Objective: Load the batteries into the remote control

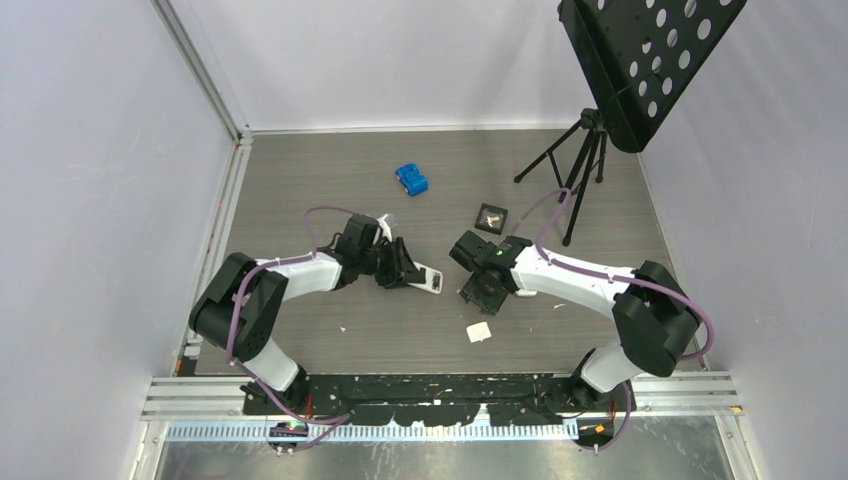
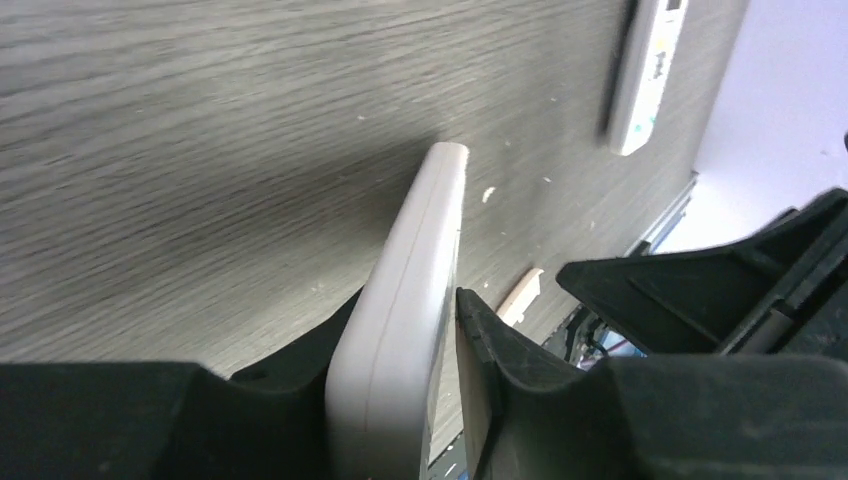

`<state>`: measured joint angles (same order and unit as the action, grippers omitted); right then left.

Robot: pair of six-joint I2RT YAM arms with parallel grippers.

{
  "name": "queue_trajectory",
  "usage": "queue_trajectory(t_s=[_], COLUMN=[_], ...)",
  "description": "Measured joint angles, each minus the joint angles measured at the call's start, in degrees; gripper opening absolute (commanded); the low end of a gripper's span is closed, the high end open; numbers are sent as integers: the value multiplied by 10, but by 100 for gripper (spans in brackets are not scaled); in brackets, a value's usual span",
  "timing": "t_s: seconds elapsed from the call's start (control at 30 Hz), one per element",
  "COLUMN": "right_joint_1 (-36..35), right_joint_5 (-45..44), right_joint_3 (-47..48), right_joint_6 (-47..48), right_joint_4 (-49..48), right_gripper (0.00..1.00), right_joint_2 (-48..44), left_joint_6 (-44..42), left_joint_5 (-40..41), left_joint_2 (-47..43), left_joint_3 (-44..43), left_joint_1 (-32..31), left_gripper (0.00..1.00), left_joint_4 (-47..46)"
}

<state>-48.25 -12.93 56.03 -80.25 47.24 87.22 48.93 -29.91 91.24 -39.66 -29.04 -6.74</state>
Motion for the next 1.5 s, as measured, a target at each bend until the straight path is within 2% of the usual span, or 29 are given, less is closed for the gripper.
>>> queue_trajectory(t_s=[0.1, 0.23, 0.5, 0.93, 1.03, 1.17, 1.5], right_joint_1=[0, 4, 5, 5, 5, 6, 6], right_joint_5=[16, 35, 61, 78, 80, 84, 57], right_joint_3=[-7, -10, -21, -33, -33, -31, -20], right_joint_6=[-32, -65, -104, -117, -121, -127, -96], right_joint_4=[5, 11, 14, 15, 15, 16, 8], right_gripper=[43, 41, 37, 29, 23, 2, 0], right_joint_2=[-2, -2, 9, 54, 56, 59, 60], left_joint_6=[-20, -41, -83, -124, -134, -147, -160], left_joint_5=[20, 28, 45, 113, 132, 160, 202], left_joint_2=[3, 5, 6, -22, -33, -49, -64], left_joint_3=[-8, -11, -42, -54, -54, -54, -58], left_joint_1=[2, 15, 44, 46, 46, 46, 45], left_gripper=[51, 61, 69, 84, 91, 94, 100], left_joint_4=[33, 74, 118, 177, 198, 233, 289])
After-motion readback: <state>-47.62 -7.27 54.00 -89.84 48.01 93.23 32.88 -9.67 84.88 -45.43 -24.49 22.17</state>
